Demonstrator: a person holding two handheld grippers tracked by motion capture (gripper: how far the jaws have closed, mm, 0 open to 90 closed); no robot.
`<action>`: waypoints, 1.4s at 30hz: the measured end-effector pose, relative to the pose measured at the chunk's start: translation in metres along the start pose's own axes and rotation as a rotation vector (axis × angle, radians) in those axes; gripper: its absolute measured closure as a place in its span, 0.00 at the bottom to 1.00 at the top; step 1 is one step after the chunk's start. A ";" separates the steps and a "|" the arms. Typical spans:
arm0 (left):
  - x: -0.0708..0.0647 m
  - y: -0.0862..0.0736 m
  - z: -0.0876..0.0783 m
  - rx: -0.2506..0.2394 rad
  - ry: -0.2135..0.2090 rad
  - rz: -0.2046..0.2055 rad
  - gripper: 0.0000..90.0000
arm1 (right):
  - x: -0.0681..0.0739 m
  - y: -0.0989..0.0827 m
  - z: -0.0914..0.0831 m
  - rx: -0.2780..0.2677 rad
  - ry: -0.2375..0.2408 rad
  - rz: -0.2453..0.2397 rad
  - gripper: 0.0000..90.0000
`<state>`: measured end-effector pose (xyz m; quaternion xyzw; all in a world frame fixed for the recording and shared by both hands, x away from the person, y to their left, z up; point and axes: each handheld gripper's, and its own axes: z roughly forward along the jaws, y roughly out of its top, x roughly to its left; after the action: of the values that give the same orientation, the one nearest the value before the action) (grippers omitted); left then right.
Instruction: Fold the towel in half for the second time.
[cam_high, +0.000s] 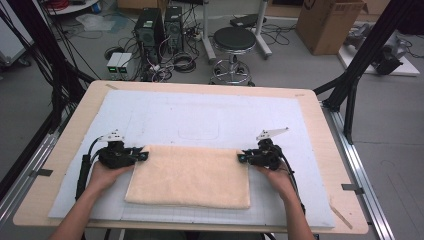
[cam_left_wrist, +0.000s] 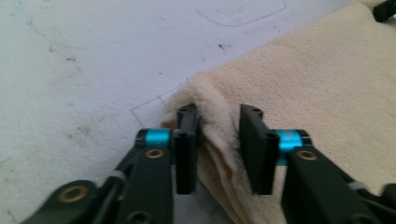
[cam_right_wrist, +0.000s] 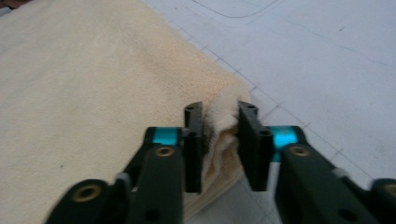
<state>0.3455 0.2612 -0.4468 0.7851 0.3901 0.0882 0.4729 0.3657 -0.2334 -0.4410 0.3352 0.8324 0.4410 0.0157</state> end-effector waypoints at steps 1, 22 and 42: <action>-0.001 0.000 0.000 -0.007 0.002 0.001 0.84 | 0.001 0.001 -0.001 0.001 0.003 0.006 0.89; 0.012 0.036 0.020 -0.096 0.161 -0.036 0.90 | -0.020 0.047 0.001 -0.017 -0.137 -0.013 0.90; 0.021 0.039 0.029 -0.118 0.176 -0.052 0.73 | -0.038 0.046 0.006 -0.101 -0.154 0.081 0.68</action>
<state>0.3946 0.2465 -0.4358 0.7348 0.4445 0.1674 0.4842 0.4222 -0.2336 -0.4207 0.4001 0.7911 0.4559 0.0787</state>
